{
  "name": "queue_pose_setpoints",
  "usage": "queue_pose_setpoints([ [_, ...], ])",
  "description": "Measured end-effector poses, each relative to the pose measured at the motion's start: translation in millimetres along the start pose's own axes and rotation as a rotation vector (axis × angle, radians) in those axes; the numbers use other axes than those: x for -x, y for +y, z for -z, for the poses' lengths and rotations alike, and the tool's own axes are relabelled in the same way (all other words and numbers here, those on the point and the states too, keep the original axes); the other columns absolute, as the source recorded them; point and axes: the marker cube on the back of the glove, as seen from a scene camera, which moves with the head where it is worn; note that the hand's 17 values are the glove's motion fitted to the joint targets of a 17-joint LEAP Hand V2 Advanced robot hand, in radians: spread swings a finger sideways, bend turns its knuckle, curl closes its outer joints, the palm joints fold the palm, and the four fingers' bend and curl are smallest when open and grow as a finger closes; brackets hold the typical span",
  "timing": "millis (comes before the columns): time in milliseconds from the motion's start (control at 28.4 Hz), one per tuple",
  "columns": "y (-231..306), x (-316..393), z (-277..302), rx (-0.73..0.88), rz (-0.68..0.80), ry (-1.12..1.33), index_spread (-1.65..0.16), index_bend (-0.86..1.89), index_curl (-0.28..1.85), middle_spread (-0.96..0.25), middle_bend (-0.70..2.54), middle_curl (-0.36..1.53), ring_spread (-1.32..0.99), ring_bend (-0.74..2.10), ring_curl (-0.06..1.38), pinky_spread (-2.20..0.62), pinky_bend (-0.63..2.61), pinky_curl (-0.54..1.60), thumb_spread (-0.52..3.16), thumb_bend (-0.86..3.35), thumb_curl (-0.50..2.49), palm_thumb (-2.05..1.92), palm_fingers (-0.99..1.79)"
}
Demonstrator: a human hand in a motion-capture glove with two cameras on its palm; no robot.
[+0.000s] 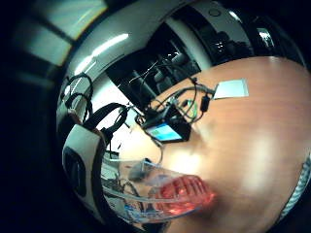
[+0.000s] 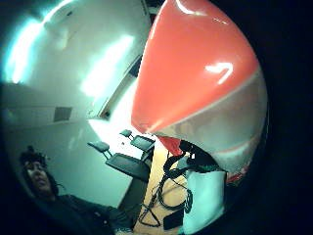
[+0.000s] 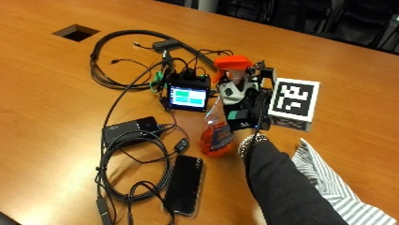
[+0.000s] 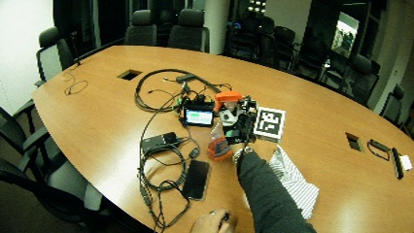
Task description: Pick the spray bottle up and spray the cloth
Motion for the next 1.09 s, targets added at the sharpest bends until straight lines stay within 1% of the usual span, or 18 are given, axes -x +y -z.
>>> queue_pose_setpoints([
  [246,0,6,10,-0.028,0.014,0.024,-0.28,0.18,0.57,-0.20,0.61,0.53,-0.21,0.72,0.47,-0.34,0.56,0.41,0.80,-0.03,0.68,0.79,1.37],
  [634,21,-2,-14,0.069,-0.059,0.067,-0.28,0.16,0.56,-0.20,0.62,0.53,-0.20,0.70,0.46,-0.32,0.56,0.41,0.87,-0.03,0.65,0.78,1.34],
  [669,22,-2,-16,0.087,-0.055,0.083,-0.28,0.15,0.55,-0.19,0.60,0.52,-0.18,0.70,0.46,-0.31,0.56,0.41,0.88,-0.03,0.65,0.77,1.30],
  [775,25,-1,-21,0.149,-0.043,0.131,-0.29,0.13,0.52,-0.19,0.51,0.49,-0.16,0.64,0.44,-0.22,0.49,0.40,0.94,-0.03,0.63,0.74,1.03],
  [915,19,12,-23,0.249,-0.039,0.178,-0.29,0.13,0.51,-0.15,0.37,0.46,-0.15,0.54,0.43,-0.11,0.50,0.42,1.05,-0.03,0.58,0.70,0.74],
  [1092,9,37,-19,0.411,-0.036,0.184,-0.31,0.09,0.45,-0.12,0.30,0.42,-0.12,0.46,0.40,0.01,0.50,0.40,1.12,-0.02,0.54,0.69,0.64],
])
